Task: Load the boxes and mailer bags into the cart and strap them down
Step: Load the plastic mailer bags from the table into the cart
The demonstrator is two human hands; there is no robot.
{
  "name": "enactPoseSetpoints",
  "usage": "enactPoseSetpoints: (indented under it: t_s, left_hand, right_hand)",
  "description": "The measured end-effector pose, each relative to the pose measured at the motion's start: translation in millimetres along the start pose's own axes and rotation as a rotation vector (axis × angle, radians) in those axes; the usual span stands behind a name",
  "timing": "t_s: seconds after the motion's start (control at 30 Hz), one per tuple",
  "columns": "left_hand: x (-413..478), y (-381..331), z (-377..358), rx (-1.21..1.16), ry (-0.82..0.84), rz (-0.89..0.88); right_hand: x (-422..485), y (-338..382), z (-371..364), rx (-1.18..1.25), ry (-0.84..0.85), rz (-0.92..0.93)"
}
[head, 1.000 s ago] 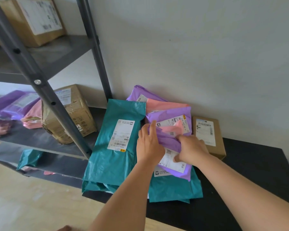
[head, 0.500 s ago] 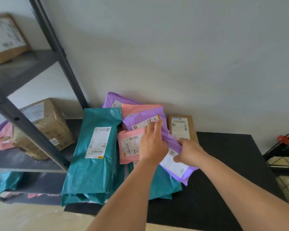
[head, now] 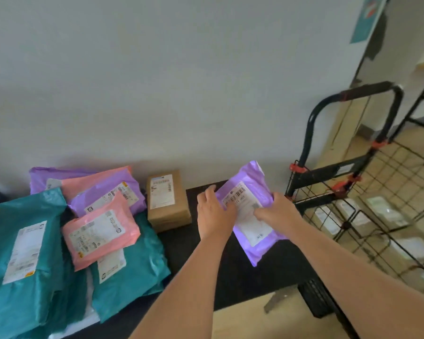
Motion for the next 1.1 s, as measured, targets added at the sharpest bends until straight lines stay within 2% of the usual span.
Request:
enactPoseSetpoints:
  t_s: [0.17, 0.3, 0.43, 0.67, 0.9, 1.1]
  left_hand:
    - [-38, -59, -92, -0.313, 0.314, 0.109]
    - [-71, -98, -149, -0.427, 0.451, 0.144]
    - [-94, -129, -190, -0.515, 0.508, 0.213]
    - [-115, -168, -242, -0.526, 0.579, 0.197]
    - [-100, -211, -298, -0.493, 0.603, 0.172]
    - [-70, -260, -352, -0.497, 0.689, 0.152]
  right_hand:
    - [-11, -71, 80, 0.184, -0.087, -0.123]
    - [-22, -121, 132, 0.279, -0.174, -0.197]
    - [-32, -166, 169, 0.385, -0.175, -0.247]
    - [-34, -219, 210, 0.394, -0.245, -0.261]
    - [-5, -251, 249, 0.407, -0.283, -0.338]
    - [44, -268, 302, 0.361, -0.297, -0.364]
Point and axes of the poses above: each hand's wrist, its own x-axis towards the middle knuckle, its own z-axis out of the back of the hand, y = z × x, the point moved 4 cm from there along x, towards the middle knuckle, and after that the axes turned 5 degrees about x, right-handed, at the moved point
